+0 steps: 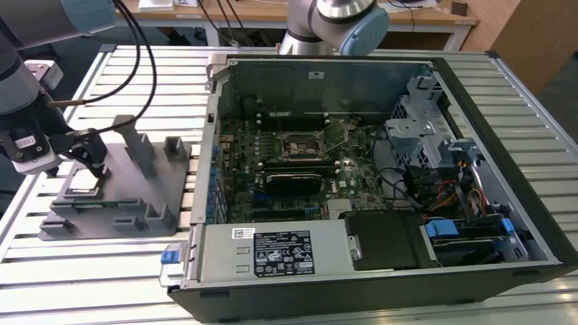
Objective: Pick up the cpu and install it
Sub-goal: 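Pick up the cpu and move it towards the insertion slot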
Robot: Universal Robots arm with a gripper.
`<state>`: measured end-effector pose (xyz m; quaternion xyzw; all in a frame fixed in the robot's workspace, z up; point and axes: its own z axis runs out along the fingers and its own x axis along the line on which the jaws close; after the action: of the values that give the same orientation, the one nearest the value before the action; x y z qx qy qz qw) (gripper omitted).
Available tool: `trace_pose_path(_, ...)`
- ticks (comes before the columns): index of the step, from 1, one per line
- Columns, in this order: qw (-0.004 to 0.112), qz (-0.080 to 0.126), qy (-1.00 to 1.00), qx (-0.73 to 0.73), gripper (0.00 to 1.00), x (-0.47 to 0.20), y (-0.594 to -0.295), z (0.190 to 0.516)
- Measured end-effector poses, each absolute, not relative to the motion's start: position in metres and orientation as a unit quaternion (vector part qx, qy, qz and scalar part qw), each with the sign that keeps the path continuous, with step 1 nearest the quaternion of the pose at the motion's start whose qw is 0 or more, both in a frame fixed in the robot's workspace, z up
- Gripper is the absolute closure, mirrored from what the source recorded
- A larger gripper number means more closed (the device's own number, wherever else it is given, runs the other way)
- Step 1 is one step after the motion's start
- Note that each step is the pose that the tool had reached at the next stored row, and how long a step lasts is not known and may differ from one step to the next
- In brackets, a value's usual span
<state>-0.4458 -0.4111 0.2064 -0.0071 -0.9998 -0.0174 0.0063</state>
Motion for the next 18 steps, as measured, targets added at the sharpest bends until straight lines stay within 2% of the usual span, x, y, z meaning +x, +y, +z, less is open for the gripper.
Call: trace_pose_path(18, 0.006, -0.017, -1.0, -0.003, 0.22, -0.446, -0.411, 0.187)
